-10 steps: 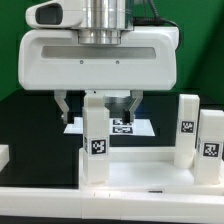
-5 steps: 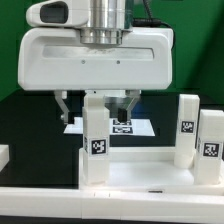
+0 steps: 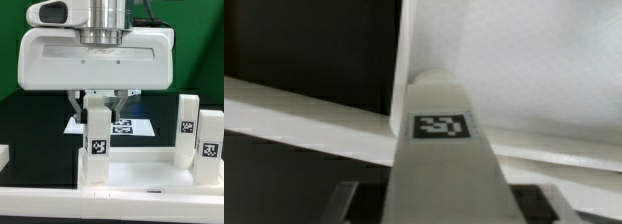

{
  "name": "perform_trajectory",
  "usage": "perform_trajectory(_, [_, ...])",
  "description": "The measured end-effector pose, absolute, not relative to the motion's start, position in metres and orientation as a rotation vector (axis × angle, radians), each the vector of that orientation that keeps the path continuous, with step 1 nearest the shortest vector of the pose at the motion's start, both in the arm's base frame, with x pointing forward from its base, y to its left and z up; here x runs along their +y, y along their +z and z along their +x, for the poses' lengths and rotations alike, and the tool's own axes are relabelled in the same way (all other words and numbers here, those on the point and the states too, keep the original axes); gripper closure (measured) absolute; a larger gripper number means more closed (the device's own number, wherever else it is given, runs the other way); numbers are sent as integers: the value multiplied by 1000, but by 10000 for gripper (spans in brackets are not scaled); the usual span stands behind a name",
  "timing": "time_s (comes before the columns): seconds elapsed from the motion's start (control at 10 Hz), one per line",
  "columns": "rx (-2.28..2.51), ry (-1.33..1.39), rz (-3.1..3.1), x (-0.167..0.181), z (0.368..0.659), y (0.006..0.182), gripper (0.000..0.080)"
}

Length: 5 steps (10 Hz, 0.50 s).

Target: Assemble desk

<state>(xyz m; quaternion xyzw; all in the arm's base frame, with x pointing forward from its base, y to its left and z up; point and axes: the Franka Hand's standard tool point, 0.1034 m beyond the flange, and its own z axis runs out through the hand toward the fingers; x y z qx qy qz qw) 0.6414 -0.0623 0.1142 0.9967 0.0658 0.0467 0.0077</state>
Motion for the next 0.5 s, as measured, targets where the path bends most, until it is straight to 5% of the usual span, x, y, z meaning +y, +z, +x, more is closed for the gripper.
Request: perform_trajectory(0.5, [-576,146,3099,-61,641,113,509])
